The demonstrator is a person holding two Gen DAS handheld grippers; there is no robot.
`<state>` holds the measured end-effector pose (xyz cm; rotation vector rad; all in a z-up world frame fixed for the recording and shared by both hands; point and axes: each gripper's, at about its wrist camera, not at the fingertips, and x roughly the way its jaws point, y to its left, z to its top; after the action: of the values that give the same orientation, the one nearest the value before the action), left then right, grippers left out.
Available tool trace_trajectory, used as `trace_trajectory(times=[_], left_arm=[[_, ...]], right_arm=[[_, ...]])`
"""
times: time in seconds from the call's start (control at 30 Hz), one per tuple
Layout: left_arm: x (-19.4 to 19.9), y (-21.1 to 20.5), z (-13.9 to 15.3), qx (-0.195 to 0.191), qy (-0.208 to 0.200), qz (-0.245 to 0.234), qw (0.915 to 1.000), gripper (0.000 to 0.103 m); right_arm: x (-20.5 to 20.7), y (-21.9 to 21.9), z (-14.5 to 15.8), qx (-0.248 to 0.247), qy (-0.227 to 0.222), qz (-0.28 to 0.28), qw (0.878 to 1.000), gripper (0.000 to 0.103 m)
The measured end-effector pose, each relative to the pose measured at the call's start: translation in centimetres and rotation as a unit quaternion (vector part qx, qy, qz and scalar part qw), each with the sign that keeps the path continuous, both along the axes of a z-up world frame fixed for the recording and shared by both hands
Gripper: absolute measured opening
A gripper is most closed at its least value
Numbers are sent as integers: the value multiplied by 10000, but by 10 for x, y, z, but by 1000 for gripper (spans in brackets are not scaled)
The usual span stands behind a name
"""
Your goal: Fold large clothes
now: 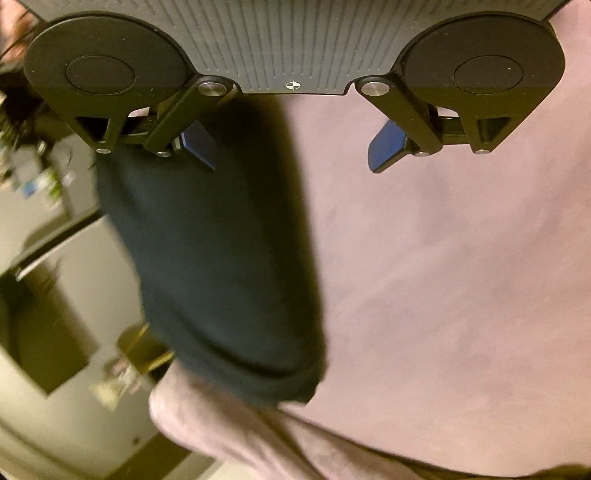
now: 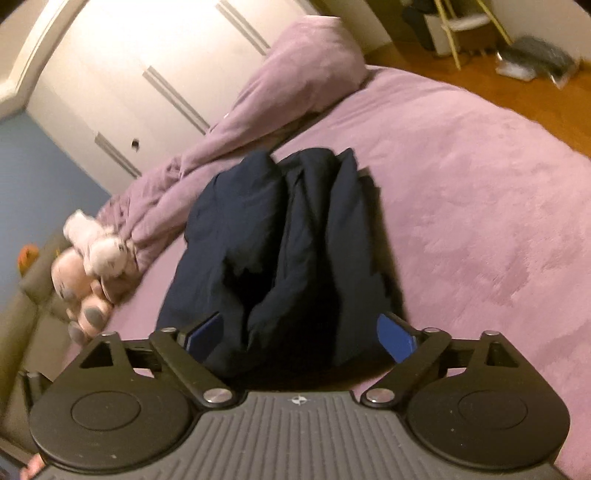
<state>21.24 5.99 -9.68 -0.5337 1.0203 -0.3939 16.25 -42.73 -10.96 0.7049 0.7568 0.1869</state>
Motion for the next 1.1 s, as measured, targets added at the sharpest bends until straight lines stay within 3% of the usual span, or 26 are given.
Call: trace_trajectory(times=[0.13, 0.3, 0.47, 0.57, 0.67, 0.77, 0.9, 1.1], left_arm=[[45, -19, -5, -416, -48, 29, 9991, 93], [89, -39, -24, -1021, 98, 89, 9947, 95], [110, -47, -42, -1123, 242, 145, 9933, 98], [118, -53, -49, -1139, 226, 147, 9931, 98], [114, -57, -49, -1014, 161, 183, 9945, 95], [112, -59, -44, -901, 51, 164, 9958, 86], [106, -51, -35, -937, -7, 164, 9955, 76], [98, -41, -25, -1061, -43, 141, 9942, 69]], right_arm=[[33, -29, -12, 859, 145, 152, 9961, 99], [93, -39, -37, 1036, 448, 259, 9933, 99], [133, -36, -66, 1391, 701, 460, 9867, 99], [147, -36, -82, 1993, 702, 524, 9760, 99], [155, -24, -79, 1718, 628, 738, 9804, 98], [159, -11, -71, 1158, 628, 907, 9871, 85], [157, -4, -60, 861, 571, 1063, 9890, 72], [157, 13, -50, 713, 557, 1188, 9888, 71]])
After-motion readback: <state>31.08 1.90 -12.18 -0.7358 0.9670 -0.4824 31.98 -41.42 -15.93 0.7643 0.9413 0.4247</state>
